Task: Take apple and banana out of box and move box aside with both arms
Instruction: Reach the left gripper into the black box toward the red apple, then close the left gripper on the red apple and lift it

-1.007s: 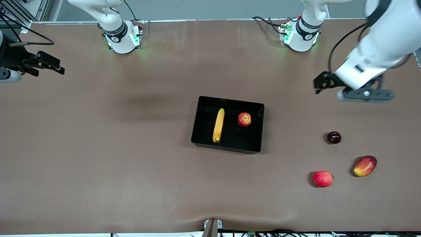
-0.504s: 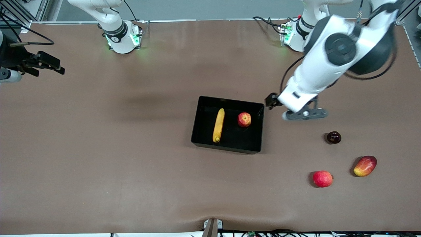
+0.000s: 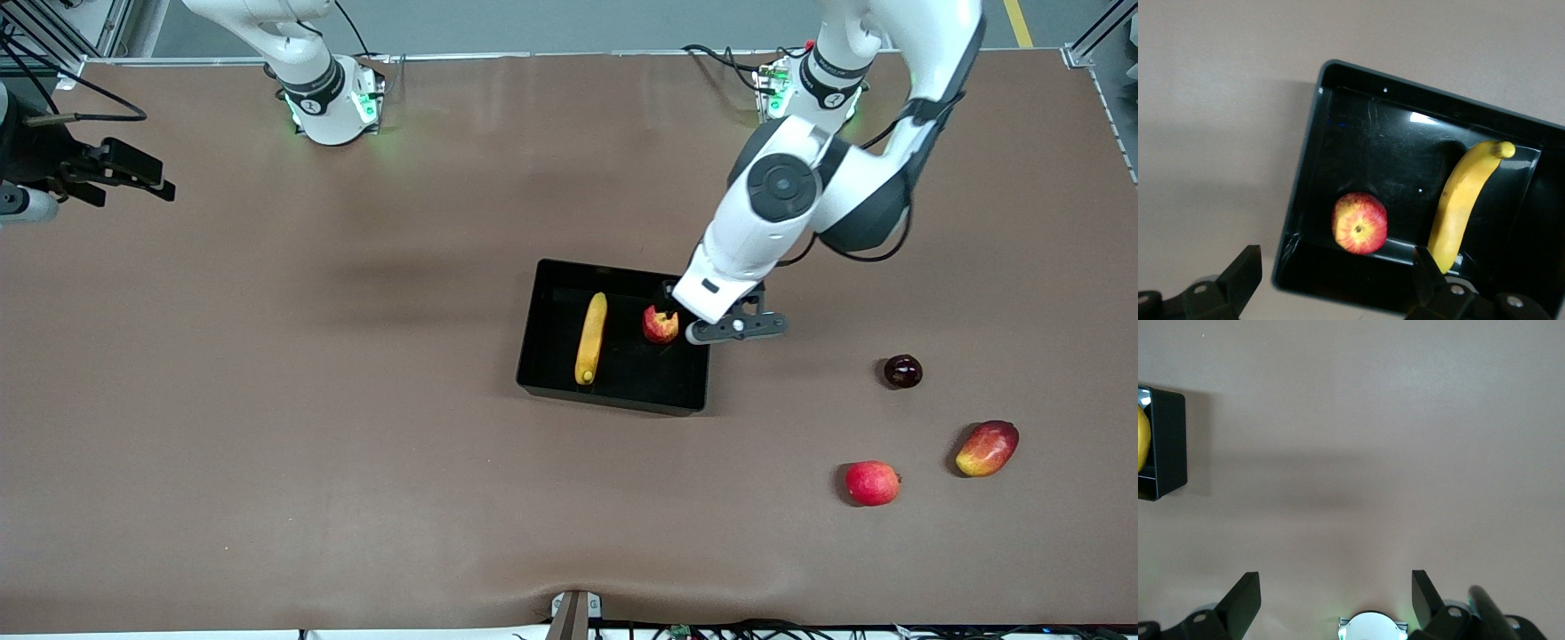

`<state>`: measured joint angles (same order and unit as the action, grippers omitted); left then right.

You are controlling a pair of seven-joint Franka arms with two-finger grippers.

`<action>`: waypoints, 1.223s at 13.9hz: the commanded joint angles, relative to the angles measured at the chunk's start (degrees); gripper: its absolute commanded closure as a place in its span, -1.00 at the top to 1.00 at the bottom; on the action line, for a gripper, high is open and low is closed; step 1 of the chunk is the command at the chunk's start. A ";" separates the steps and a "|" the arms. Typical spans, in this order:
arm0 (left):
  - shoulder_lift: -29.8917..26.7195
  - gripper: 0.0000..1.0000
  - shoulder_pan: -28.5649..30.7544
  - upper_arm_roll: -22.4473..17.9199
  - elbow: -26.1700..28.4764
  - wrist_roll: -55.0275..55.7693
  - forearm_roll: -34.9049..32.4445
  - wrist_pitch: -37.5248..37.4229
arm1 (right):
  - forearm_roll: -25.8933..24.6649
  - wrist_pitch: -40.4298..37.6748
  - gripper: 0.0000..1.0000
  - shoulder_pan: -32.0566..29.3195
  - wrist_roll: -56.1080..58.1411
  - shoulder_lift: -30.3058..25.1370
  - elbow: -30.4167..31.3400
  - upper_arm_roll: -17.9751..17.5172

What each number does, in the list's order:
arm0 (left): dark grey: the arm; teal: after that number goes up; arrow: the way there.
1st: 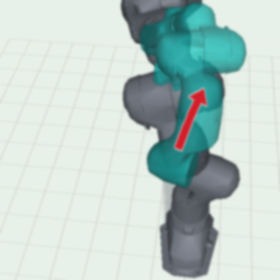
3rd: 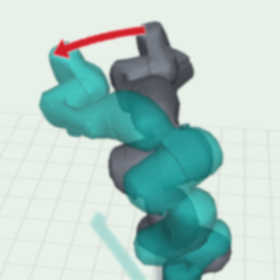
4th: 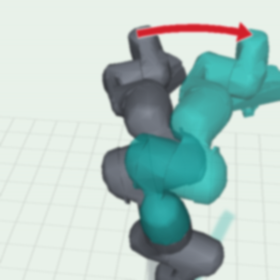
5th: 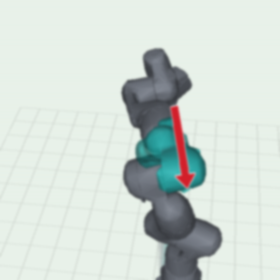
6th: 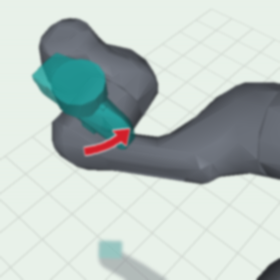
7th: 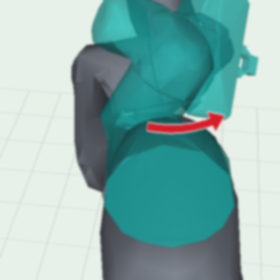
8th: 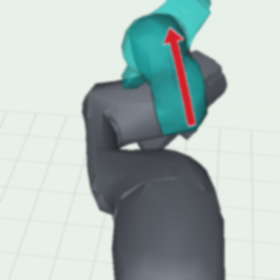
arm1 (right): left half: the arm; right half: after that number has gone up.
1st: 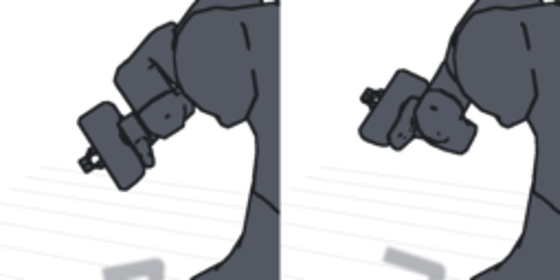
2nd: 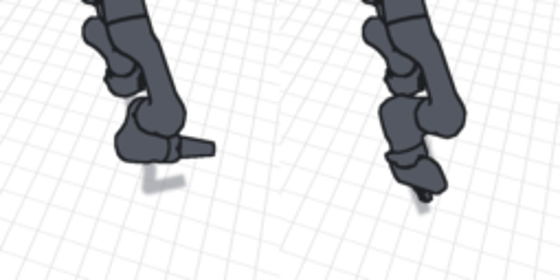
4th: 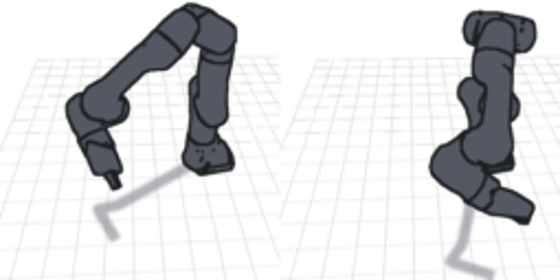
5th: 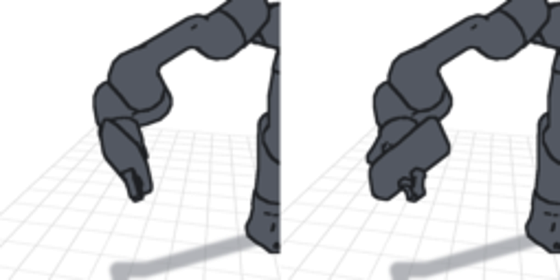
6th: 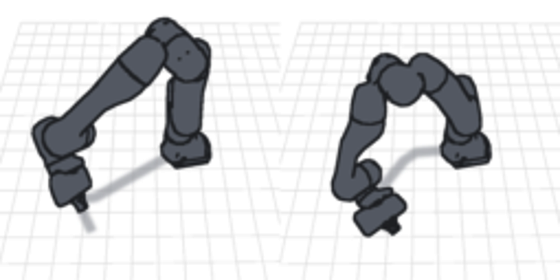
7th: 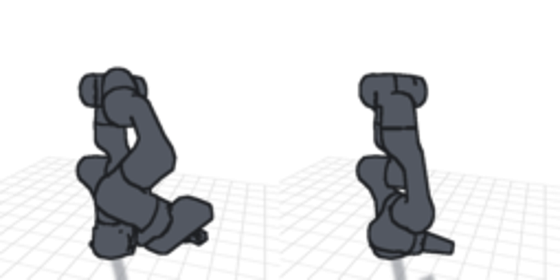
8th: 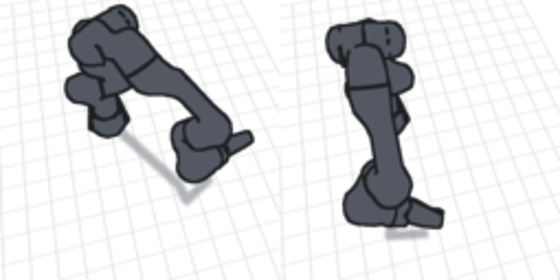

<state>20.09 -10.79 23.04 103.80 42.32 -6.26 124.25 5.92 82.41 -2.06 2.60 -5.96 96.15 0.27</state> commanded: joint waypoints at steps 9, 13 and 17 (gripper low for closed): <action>10.49 1.00 -4.59 -0.01 0.96 8.12 -6.13 6.53 | 1.02 -0.24 1.00 -0.49 -0.14 -0.63 0.01 -0.18; 12.78 1.00 -4.67 -0.19 0.96 8.48 -6.22 6.71 | 1.02 -0.15 1.00 -0.49 -0.14 -0.63 -0.08 -0.18; 13.83 0.96 -4.50 -0.36 1.67 8.48 -8.76 6.71 | 1.02 -0.24 1.00 -0.49 -0.14 -0.63 0.01 -0.18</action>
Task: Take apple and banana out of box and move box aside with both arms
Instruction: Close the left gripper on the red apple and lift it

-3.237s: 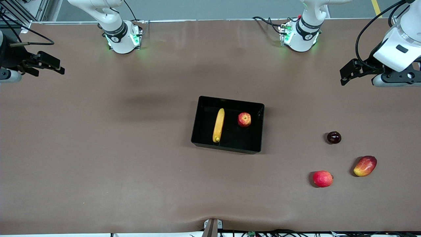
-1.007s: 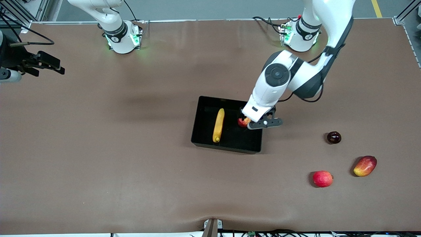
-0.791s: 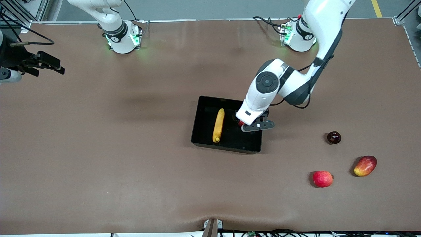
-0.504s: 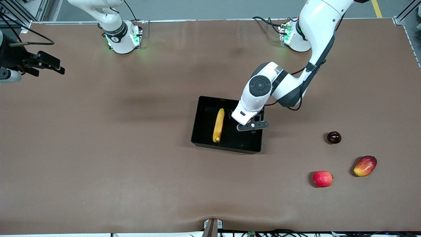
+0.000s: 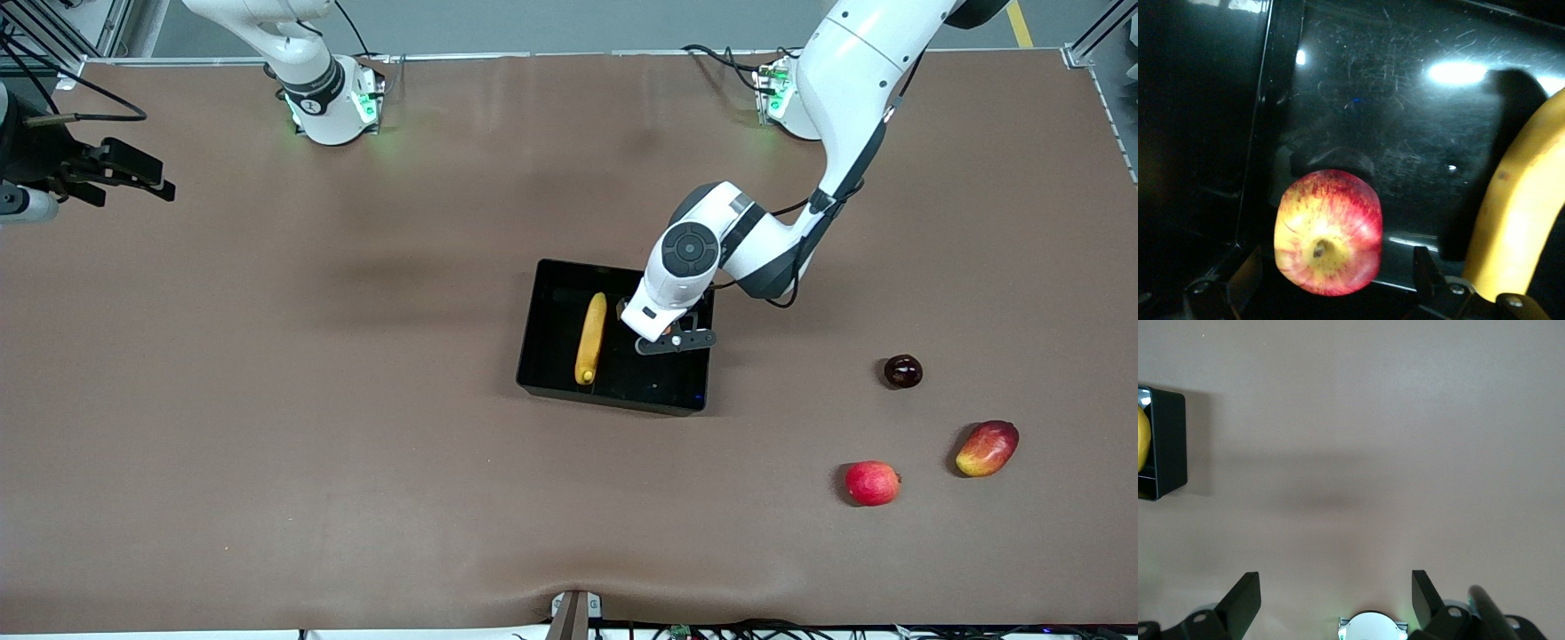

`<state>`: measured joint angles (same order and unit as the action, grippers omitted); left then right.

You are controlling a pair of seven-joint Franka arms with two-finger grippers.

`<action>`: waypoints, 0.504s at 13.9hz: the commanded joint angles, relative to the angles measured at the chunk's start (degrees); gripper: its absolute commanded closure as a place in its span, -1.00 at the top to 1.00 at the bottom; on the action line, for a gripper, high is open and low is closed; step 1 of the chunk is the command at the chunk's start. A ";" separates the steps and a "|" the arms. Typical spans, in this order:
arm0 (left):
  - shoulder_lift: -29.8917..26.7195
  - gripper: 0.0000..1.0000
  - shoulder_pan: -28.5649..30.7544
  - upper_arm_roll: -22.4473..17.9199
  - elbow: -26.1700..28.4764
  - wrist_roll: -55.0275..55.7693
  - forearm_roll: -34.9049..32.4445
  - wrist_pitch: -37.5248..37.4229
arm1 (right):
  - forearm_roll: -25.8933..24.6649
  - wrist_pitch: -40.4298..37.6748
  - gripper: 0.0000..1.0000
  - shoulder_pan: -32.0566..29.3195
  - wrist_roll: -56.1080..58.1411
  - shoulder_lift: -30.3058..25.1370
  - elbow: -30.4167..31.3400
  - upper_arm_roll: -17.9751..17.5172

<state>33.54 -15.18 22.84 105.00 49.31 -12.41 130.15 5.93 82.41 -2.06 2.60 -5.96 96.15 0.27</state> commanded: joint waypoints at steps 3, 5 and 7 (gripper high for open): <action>1.17 0.53 0.07 -0.16 0.21 1.49 -3.33 0.81 | 1.01 -0.15 1.00 -0.49 -0.14 -0.63 0.01 -0.18; 1.09 -0.13 0.15 -0.16 0.12 1.49 -3.33 0.81 | 1.01 -0.15 1.00 -0.49 -0.14 -0.63 0.01 -0.18; 0.56 -0.75 0.07 -0.16 -0.49 1.49 -3.33 0.11 | 1.01 -0.15 1.00 -0.49 -0.14 -0.63 -0.08 -0.18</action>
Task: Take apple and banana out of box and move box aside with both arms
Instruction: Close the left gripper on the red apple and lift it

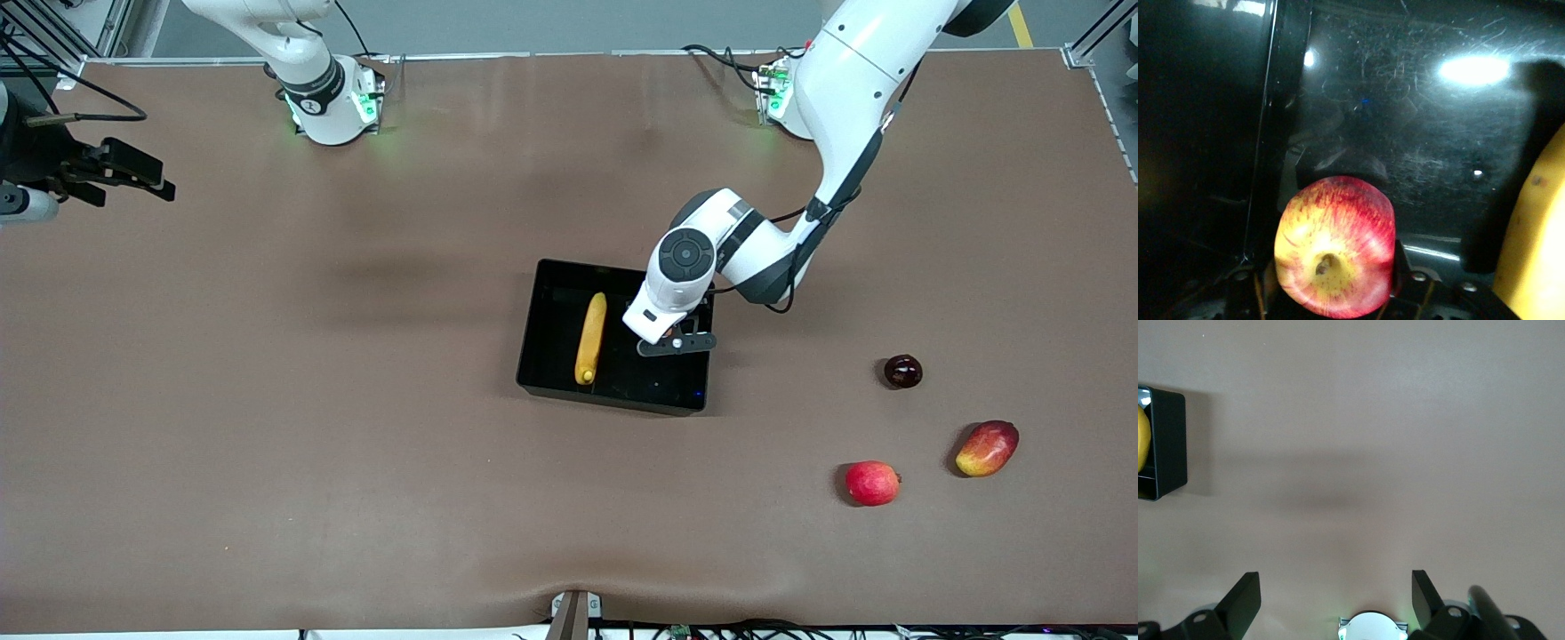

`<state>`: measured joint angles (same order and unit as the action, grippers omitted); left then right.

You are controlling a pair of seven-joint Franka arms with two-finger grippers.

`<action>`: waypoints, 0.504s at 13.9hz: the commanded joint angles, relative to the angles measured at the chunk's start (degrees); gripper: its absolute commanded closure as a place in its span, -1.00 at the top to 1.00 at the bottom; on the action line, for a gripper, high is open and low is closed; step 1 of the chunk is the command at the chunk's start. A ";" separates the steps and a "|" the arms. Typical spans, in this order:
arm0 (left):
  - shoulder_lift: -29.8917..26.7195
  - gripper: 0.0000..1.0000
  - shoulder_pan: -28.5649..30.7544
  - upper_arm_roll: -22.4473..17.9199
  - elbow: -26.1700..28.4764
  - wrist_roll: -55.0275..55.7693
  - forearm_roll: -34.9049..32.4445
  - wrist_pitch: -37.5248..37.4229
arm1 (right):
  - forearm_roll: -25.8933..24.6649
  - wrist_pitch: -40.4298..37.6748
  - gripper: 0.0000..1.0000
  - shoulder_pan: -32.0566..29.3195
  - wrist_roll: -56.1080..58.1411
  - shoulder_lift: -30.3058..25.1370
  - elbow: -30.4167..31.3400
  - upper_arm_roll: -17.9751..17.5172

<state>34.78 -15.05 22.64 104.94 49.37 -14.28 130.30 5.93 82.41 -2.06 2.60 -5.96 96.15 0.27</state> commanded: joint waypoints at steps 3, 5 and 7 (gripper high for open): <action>-3.57 -1.00 -0.06 0.21 -2.45 1.43 -1.45 -2.32 | 1.01 -0.15 1.00 -0.49 -0.14 -0.63 -0.08 -0.18; -5.33 -1.00 0.29 0.39 -7.18 1.17 -1.36 -8.72 | 1.01 -0.15 1.00 -0.49 -0.14 -0.63 0.01 -0.18; -6.48 -1.00 0.90 0.39 -12.63 0.73 -1.19 -15.05 | 1.01 -0.15 1.00 -0.49 -0.14 -0.63 0.01 -0.18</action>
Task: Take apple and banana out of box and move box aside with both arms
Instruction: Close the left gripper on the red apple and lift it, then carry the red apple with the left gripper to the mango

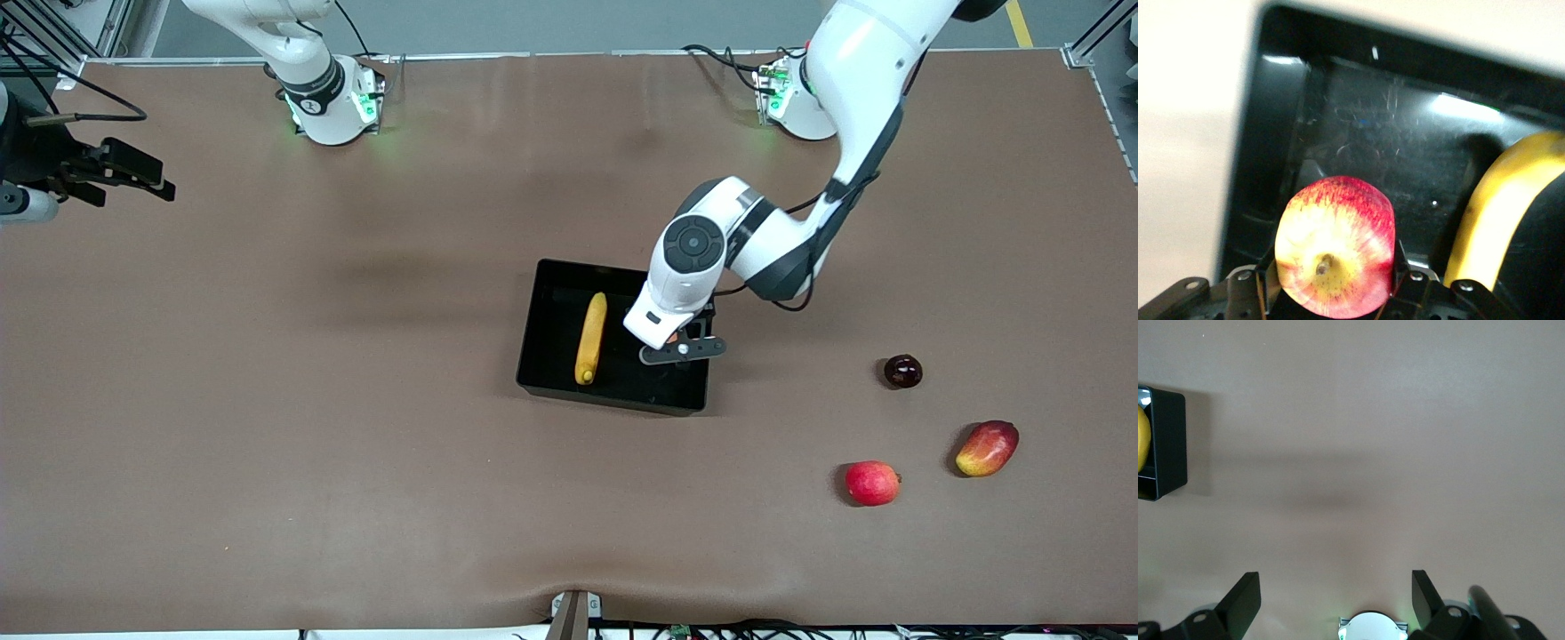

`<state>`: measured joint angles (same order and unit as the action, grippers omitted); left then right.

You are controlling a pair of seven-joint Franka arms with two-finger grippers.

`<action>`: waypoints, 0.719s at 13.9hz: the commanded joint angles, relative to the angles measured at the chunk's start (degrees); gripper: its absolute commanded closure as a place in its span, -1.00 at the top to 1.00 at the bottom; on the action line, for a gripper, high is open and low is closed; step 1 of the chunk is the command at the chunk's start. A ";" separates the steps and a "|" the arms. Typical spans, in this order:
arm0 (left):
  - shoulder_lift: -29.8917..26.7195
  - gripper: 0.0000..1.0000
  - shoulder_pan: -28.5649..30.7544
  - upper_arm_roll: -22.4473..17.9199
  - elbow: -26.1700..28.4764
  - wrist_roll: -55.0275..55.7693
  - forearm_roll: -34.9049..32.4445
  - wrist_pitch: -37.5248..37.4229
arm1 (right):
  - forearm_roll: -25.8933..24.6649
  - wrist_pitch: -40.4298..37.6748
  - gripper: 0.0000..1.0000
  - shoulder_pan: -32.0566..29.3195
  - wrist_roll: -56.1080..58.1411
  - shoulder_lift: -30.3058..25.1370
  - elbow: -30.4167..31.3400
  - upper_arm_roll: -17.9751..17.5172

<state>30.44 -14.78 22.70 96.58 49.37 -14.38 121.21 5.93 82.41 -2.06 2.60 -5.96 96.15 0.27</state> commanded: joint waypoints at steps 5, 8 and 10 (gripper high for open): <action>-4.50 -1.00 9.30 0.41 -7.81 -12.51 -0.39 -10.91 | 1.01 -0.15 1.00 -0.49 -0.14 -0.63 -0.08 -0.18; -4.16 -1.00 15.90 0.32 -7.55 -24.02 -0.47 -11.44 | 1.01 -0.24 1.00 -0.49 -0.14 -0.63 -0.08 -0.18; -3.46 -1.00 20.29 0.15 -7.11 -32.46 -1.08 -11.44 | 1.01 -0.15 1.00 -0.49 -0.14 -0.63 0.01 -0.18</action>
<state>26.74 2.57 22.27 89.07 22.76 -14.39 110.51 5.94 82.42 -2.06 2.60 -5.96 96.14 0.27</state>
